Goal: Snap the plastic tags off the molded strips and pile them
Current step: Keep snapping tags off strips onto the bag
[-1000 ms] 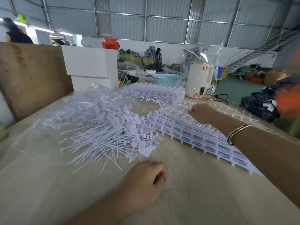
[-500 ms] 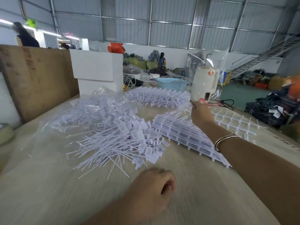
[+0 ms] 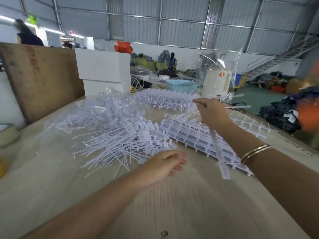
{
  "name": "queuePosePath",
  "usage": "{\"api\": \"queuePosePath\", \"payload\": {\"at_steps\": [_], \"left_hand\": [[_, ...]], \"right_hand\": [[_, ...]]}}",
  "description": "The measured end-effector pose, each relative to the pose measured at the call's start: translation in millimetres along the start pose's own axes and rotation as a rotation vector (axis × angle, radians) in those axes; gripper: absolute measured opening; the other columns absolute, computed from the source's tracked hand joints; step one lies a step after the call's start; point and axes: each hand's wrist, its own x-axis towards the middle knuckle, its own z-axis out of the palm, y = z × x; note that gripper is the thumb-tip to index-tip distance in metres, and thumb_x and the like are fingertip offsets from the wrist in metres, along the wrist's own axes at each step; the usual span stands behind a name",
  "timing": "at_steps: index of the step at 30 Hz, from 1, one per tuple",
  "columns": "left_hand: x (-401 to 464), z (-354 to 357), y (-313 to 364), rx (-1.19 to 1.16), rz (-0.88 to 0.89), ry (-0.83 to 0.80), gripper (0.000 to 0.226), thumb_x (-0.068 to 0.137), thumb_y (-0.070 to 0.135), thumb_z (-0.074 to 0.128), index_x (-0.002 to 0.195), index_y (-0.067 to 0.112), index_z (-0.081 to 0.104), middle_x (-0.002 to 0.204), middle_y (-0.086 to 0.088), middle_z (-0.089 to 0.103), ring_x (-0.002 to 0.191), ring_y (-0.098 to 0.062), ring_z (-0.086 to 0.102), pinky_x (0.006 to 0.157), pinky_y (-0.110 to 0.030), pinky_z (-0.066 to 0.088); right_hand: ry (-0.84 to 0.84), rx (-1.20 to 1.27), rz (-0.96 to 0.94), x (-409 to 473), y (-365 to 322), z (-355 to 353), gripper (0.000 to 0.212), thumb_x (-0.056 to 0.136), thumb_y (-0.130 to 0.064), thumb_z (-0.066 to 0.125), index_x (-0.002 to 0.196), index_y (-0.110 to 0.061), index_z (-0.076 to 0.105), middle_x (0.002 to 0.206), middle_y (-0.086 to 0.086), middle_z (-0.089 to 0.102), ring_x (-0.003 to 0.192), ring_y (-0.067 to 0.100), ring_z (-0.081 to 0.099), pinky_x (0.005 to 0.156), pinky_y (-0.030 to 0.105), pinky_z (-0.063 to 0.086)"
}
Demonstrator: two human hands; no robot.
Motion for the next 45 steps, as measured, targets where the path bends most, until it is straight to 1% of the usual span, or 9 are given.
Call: {"api": "queuePosePath", "payload": {"at_steps": [4, 10, 14, 17, 20, 29, 35, 38, 45], "left_hand": [[-2, -2, 11, -0.139, 0.027, 0.019, 0.023, 0.097, 0.040, 0.039, 0.108, 0.035, 0.058, 0.113, 0.008, 0.065, 0.103, -0.005, 0.063, 0.093, -0.025, 0.049], [-16, -6, -2, 0.066, 0.047, 0.038, 0.029, 0.088, 0.031, 0.062, 0.114, 0.042, 0.051, 0.110, 0.013, 0.066, 0.101, -0.001, 0.062, 0.100, -0.035, 0.046], [-22, -12, -10, 0.064, 0.046, 0.037, 0.027, 0.087, 0.016, 0.065, 0.107, 0.032, 0.058, 0.097, 0.006, 0.071, 0.093, -0.006, 0.066, 0.095, -0.034, 0.050], [-25, -17, -18, 0.086, 0.043, 0.083, 0.018, 0.087, 0.017, 0.064, 0.098, 0.031, 0.061, 0.088, 0.012, 0.067, 0.084, 0.000, 0.065, 0.086, -0.027, 0.054], [-28, -27, -26, 0.143, 0.028, 0.162, 0.013, 0.093, 0.018, 0.055, 0.090, 0.028, 0.061, 0.088, 0.010, 0.065, 0.080, -0.004, 0.063, 0.077, -0.026, 0.054], [-28, -79, -47, 0.385, -0.059, 0.181, 0.016, 0.096, 0.015, 0.049, 0.088, 0.021, 0.062, 0.069, 0.008, 0.057, 0.055, -0.001, 0.058, 0.055, -0.018, 0.046], [-19, -79, -42, 0.476, -0.048, 0.100, 0.018, 0.095, 0.021, 0.052, 0.086, 0.033, 0.062, 0.067, 0.022, 0.061, 0.055, 0.007, 0.056, 0.053, -0.010, 0.044], [-12, -68, -38, 0.475, -0.020, 0.027, 0.013, 0.095, 0.027, 0.052, 0.092, 0.033, 0.063, 0.068, 0.017, 0.058, 0.059, 0.001, 0.054, 0.064, -0.021, 0.049], [-14, -69, -47, 0.312, 0.044, 0.107, 0.015, 0.095, 0.019, 0.052, 0.085, 0.021, 0.063, 0.061, 0.012, 0.051, 0.053, 0.001, 0.049, 0.056, -0.016, 0.040]], "right_hand": [[-0.108, 0.215, 0.186, -7, -5, 1, 0.044, 0.096, -0.003, 0.038, 0.136, -0.017, 0.048, 0.103, 0.002, 0.061, 0.053, 0.012, 0.051, 0.051, 0.015, 0.045], [-0.015, 0.386, 0.136, -38, -5, 14, 0.049, 0.097, -0.008, 0.042, 0.142, -0.024, 0.038, 0.056, 0.007, 0.054, 0.069, 0.036, 0.060, 0.048, 0.016, 0.042], [0.112, 0.529, 0.037, -45, -21, 11, 0.051, 0.097, -0.008, 0.046, 0.137, -0.040, 0.041, 0.113, 0.014, 0.050, 0.063, 0.016, 0.058, 0.053, 0.010, 0.044], [0.110, 0.694, 0.072, -53, -27, 7, 0.051, 0.097, -0.005, 0.046, 0.133, -0.041, 0.045, 0.115, 0.011, 0.056, 0.059, 0.007, 0.055, 0.060, 0.013, 0.047], [0.037, 0.793, 0.177, -72, -25, 1, 0.052, 0.097, -0.004, 0.044, 0.141, -0.031, 0.039, 0.077, 0.006, 0.062, 0.072, 0.017, 0.060, 0.071, 0.021, 0.053], [-0.348, 1.119, 0.688, -158, -7, -16, 0.069, 0.065, -0.014, 0.068, 0.128, -0.036, 0.047, 0.120, -0.006, 0.055, 0.111, 0.025, 0.056, 0.068, 0.041, 0.056], [-0.426, 0.450, 0.052, -177, -18, -4, 0.024, 0.087, -0.020, 0.062, 0.096, -0.040, 0.070, 0.101, -0.018, 0.062, 0.100, 0.006, 0.057, 0.090, 0.017, 0.044], [-0.363, -0.012, -0.345, -160, -23, 31, 0.025, 0.089, -0.023, 0.058, 0.112, -0.032, 0.062, 0.108, -0.018, 0.055, 0.106, 0.001, 0.046, 0.092, 0.013, 0.030], [-0.271, -0.267, -0.395, -122, -7, 85, 0.027, 0.087, -0.040, 0.055, 0.107, -0.023, 0.054, 0.104, -0.008, 0.063, 0.092, 0.014, 0.059, 0.083, 0.026, 0.037]]}}
